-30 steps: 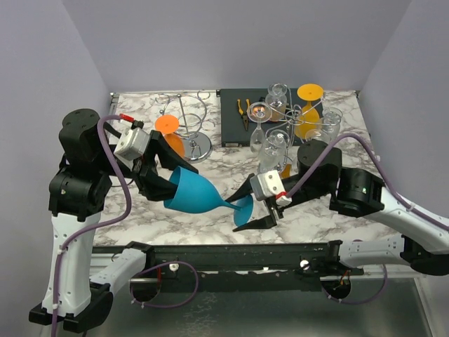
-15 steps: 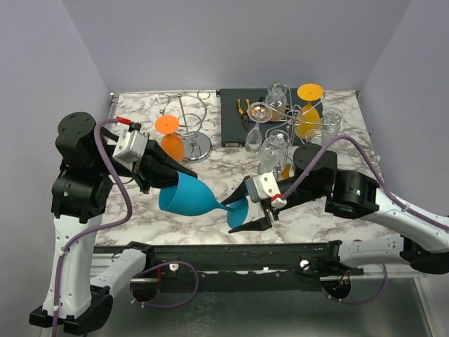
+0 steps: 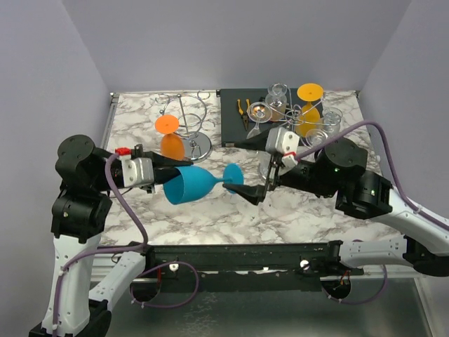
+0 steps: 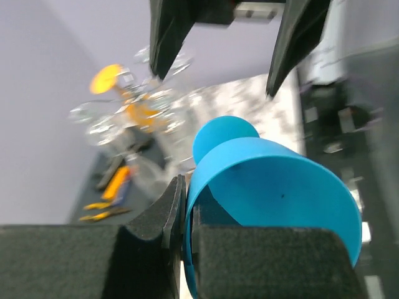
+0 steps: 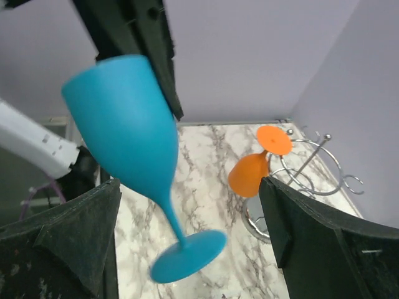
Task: Place the wine glass upside down on the wine glass rack
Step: Turn the wine glass upside down at the wine rack.
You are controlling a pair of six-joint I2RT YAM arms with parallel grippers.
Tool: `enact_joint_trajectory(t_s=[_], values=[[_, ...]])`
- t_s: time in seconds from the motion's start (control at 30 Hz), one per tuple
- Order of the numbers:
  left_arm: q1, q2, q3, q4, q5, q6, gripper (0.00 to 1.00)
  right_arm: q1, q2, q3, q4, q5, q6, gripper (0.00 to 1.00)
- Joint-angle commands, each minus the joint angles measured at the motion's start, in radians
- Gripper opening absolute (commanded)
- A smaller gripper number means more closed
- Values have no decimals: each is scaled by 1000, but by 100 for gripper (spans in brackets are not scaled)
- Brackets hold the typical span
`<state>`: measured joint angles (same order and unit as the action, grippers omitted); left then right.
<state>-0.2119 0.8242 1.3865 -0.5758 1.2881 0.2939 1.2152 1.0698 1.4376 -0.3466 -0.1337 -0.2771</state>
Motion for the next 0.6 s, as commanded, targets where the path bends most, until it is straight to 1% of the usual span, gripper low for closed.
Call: enact_joint_trajectory(t_s=[0.0, 0.07, 0.13, 0.2, 0.3, 0.4, 0.47, 0.57], values=[[-3, -73, -73, 5, -376, 545, 0, -2, 21, 51, 103, 255, 93, 100], [-3, -97, -117, 69, -481, 665, 0, -1, 14, 39, 159, 284, 109, 100], [-3, -128, -179, 217, -572, 690, 0, -1, 12, 22, 227, 287, 140, 100], [-3, -162, -245, 382, -616, 729, 0, -1, 25, 11, 280, 298, 197, 100], [-3, -217, -348, 596, -617, 790, 0, -2, 70, -11, 361, 287, 298, 100], [-3, -272, -451, 705, -576, 941, 0, -2, 120, -35, 463, 289, 444, 99], [-3, -306, -523, 782, -549, 1047, 0, -2, 153, -51, 538, 290, 524, 97], [-3, -350, -595, 840, -507, 1175, 0, -1, 200, -46, 625, 317, 614, 93]])
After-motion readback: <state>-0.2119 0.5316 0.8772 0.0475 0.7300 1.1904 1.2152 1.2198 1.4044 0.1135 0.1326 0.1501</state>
